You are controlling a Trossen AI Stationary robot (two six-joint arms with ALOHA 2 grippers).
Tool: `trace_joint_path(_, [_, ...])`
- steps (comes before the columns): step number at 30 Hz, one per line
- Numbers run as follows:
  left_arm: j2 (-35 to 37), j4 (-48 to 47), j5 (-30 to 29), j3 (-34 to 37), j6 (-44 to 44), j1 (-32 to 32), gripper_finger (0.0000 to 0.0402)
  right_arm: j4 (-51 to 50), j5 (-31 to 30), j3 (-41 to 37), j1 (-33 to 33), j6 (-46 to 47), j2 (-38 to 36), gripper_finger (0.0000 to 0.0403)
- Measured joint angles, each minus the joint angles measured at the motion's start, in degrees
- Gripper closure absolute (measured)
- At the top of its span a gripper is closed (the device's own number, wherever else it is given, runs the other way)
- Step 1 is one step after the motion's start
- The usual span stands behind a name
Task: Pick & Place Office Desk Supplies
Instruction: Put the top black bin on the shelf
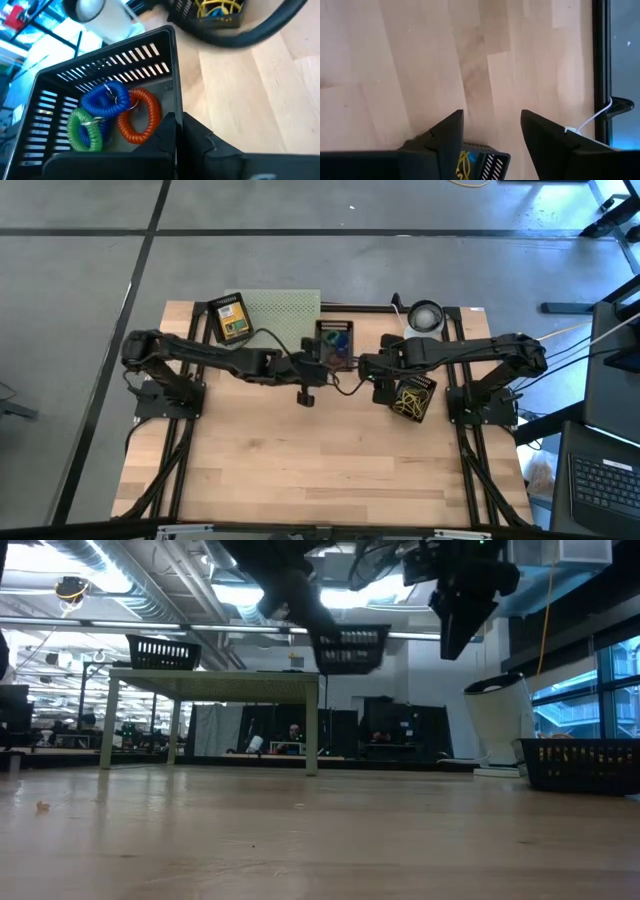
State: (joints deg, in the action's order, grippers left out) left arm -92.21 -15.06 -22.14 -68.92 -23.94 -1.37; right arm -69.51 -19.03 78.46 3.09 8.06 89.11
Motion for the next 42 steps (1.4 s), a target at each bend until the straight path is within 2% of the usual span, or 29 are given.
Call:
trace_joint_path(13, [13.53, -18.74, -4.80, -0.07, 2.77, 3.45, 0.0395, 0.52, -0.05, -0.09, 0.00, -0.70, -2.35, 0.0228])
trace_joint_path(22, [19.95, -33.55, -3.65, 0.40, 11.68, 8.71, 0.0396, 2.58, -0.04, -0.13, 0.02, 0.90, -2.56, 0.0234])
trace_joint_path(27, [20.36, -35.77, -1.76, 2.43, 14.17, 11.21, 0.0395, 4.30, -0.04, -0.13, 0.02, 0.38, -2.56, 0.0234])
trace_joint_path(42, [20.40, -37.92, -2.39, 4.64, 10.30, 13.40, 0.0389, 4.93, -0.02, -0.13, 0.02, 0.45, -2.54, 0.0234])
